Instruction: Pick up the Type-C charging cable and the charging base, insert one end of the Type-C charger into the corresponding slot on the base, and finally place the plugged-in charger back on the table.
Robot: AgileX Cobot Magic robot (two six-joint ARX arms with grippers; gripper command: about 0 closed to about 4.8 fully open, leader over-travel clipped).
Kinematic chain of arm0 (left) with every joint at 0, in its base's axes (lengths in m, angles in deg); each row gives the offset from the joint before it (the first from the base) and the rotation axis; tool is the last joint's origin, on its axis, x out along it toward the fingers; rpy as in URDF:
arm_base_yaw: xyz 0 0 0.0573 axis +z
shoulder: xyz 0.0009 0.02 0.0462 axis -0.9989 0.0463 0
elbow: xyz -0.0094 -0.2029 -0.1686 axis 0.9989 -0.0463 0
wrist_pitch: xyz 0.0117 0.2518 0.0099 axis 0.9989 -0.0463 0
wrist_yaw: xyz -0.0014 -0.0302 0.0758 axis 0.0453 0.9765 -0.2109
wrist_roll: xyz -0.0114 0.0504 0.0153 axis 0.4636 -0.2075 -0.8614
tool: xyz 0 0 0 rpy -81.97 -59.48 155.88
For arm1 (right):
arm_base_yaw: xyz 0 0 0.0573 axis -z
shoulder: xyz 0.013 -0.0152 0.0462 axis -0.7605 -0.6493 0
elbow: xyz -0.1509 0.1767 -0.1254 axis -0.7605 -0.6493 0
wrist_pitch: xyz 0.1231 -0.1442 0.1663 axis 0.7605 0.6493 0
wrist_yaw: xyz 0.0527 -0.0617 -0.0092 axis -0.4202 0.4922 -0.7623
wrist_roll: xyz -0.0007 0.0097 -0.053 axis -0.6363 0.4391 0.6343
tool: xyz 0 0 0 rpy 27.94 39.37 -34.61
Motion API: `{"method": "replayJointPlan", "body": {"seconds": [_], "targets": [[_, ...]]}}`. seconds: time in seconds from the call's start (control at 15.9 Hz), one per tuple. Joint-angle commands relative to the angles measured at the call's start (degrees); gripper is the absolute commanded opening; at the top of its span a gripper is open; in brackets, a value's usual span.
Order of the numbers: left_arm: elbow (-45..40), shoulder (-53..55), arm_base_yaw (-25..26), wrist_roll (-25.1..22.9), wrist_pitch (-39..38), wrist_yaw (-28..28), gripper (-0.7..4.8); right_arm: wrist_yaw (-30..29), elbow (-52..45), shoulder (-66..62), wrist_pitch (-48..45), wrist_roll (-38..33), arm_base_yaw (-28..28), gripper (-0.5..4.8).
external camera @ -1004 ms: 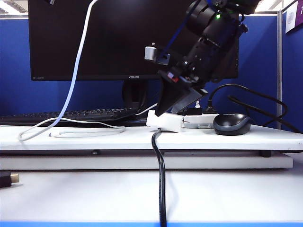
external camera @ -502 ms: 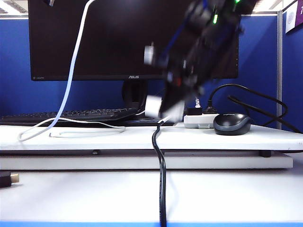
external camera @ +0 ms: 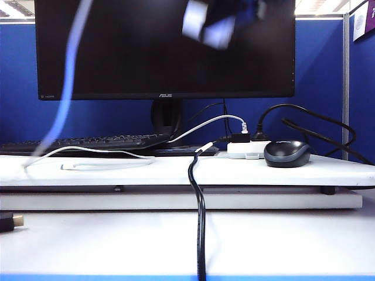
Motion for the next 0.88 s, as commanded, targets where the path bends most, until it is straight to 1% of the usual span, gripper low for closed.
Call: {"method": "replayJointPlan", "body": {"seconds": [0.06, 0.19, 0.31, 0.56, 0.63, 0.75, 0.82, 0.88], "targets": [[0.2, -0.4, 0.0, 4.3, 2.3, 9.6, -0.06, -0.9, 0.5, 6.1, -4.7, 11.6, 0.0, -0.05], [0.2, -0.4, 0.0, 7.5, 2.4, 10.5, -0.06, -1.3, 0.5, 8.7, -5.6, 16.9, 0.0, -0.05], [0.2, -0.4, 0.0, 10.0, 2.4, 10.8, -0.06, -1.2, 0.5, 10.4, -5.6, 19.3, 0.0, -0.05], [0.2, -0.4, 0.0, 13.6, 2.8, 16.7, -0.06, -0.9, 0.5, 12.2, -5.5, 29.6, -0.8, -0.05], [0.2, -0.4, 0.0, 15.6, 2.9, 18.6, -0.06, 1.5, 0.5, 12.5, -5.4, 34.6, -3.7, -0.05], [0.1, -0.3, 0.0, 17.1, 3.7, 19.3, -0.06, 3.6, 0.5, 12.5, -5.4, 39.4, -6.3, -0.05], [0.1, -0.3, 0.0, 17.2, 3.8, 19.4, -0.06, 6.7, 0.5, 12.3, -5.5, 44.1, -10.2, -0.05], [0.1, -0.3, 0.0, 17.5, 3.9, 20.3, -0.06, 10.6, 0.5, 12.3, -6.8, 47.2, -12.8, -0.05]]}}
